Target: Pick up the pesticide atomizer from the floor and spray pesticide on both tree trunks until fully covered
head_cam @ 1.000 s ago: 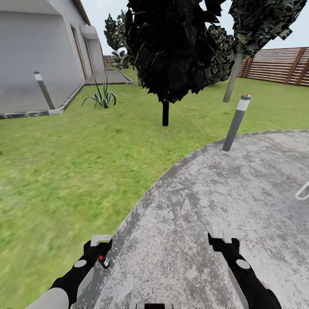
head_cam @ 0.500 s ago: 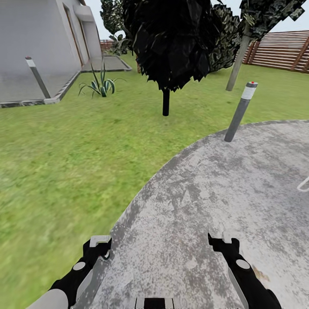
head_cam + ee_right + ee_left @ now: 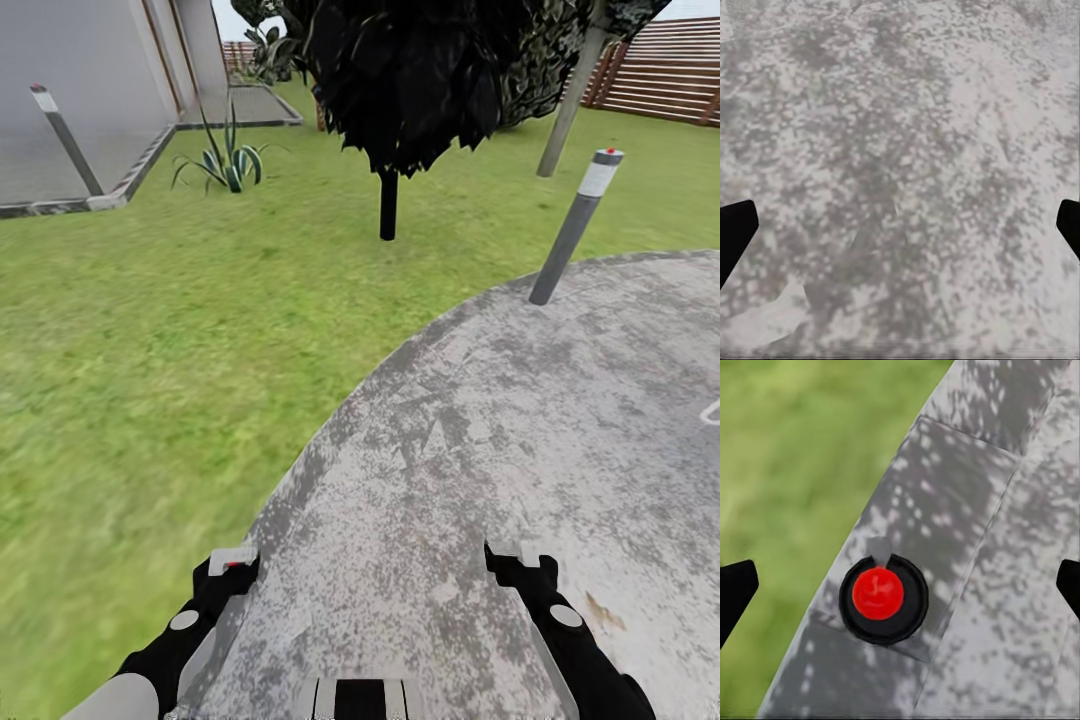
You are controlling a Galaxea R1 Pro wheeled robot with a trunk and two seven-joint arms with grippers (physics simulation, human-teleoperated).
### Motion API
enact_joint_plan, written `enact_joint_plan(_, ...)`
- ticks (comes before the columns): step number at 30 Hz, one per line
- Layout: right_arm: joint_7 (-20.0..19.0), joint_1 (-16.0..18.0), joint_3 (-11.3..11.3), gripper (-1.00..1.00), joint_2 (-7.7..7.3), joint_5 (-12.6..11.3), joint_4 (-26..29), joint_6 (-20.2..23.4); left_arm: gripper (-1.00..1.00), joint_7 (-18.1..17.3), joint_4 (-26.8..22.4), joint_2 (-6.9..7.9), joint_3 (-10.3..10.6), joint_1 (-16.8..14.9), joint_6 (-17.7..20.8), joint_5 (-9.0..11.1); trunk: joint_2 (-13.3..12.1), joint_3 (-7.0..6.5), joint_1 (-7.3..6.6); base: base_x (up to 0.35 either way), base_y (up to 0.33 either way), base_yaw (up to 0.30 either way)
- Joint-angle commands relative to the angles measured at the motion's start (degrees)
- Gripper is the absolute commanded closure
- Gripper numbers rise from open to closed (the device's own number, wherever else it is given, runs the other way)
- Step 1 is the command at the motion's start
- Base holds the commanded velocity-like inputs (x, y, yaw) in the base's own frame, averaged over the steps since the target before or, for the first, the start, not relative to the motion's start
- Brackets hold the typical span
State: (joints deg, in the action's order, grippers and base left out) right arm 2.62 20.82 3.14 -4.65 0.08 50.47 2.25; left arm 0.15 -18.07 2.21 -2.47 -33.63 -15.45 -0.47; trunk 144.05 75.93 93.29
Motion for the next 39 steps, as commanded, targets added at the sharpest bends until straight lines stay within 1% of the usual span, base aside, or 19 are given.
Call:
enact_joint_plan(1,0.19,0.01,-0.06,-1.0,-0.01,0.01,0.07,0.26,-1.0,0.02,0.05,-0.02,-0.15,-0.03,-0.19,-0.06,0.03,0.36,0.01,0.0,0.0,0.0)
enact_joint_plan(19,0.19,0.01,-0.06,-1.0,-0.01,0.01,0.0,0.24,-1.0,0.03,0.05,-0.02,-0.23,-0.03,-0.19,0.12,0.27,5.99,0.47,0.0,0.0,0.0)
enact_joint_plan(26,0.19,0.01,-0.13,-1.0,-0.01,0.06,-0.02,0.21,-1.0,-0.05,0.05,-0.02,-0.17,-0.03,-0.19,-0.1,0.27,6.48,0.47,0.0,0.0,0.0)
enact_joint_plan(39,0.19,0.01,-0.23,-1.0,-0.01,0.1,-0.02,0.21,-1.0,0.03,0.02,-0.02,-0.25,-0.03,-0.19,0.12,0.27,6.53,0.47,0.055,0.044,0.0)
